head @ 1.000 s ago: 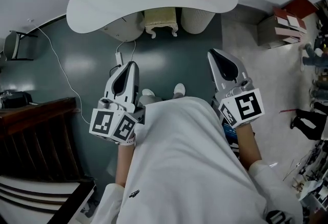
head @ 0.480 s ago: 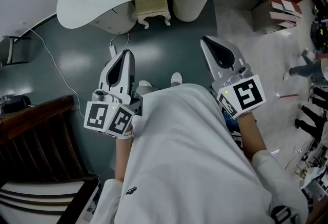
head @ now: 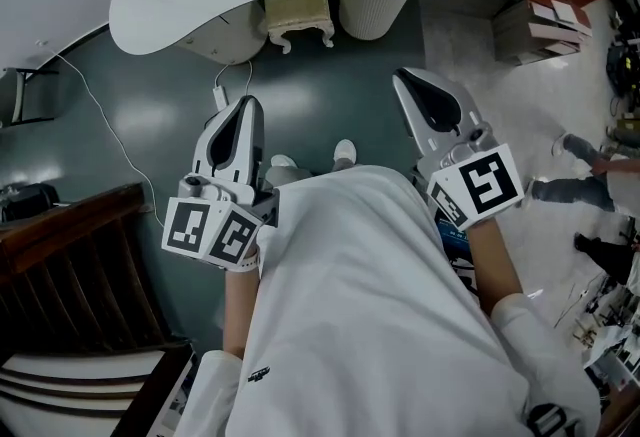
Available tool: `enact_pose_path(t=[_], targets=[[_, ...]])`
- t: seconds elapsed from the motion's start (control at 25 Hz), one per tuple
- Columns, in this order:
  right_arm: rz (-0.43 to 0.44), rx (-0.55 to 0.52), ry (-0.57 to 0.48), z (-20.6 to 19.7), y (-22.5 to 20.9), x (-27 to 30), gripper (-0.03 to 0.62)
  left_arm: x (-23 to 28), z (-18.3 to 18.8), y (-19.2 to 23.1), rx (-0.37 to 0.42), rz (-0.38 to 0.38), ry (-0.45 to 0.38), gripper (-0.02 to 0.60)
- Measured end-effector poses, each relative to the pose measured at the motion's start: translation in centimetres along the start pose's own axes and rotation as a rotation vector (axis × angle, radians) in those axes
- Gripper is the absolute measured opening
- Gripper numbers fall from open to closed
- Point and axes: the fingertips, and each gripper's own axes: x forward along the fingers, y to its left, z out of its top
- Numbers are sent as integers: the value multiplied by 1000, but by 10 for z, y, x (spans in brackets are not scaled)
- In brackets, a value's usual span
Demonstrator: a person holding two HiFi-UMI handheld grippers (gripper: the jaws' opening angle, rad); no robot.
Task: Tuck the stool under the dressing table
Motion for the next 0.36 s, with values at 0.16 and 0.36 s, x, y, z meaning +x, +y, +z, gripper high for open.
enact_pose_path(t=[0.16,0.36], targets=[[-1,13,-3,2,0,7,9,5,2,3,-5,-3,9,8],[4,12,-12,6,0,14,9,8,0,5,-12,-10,17,9]])
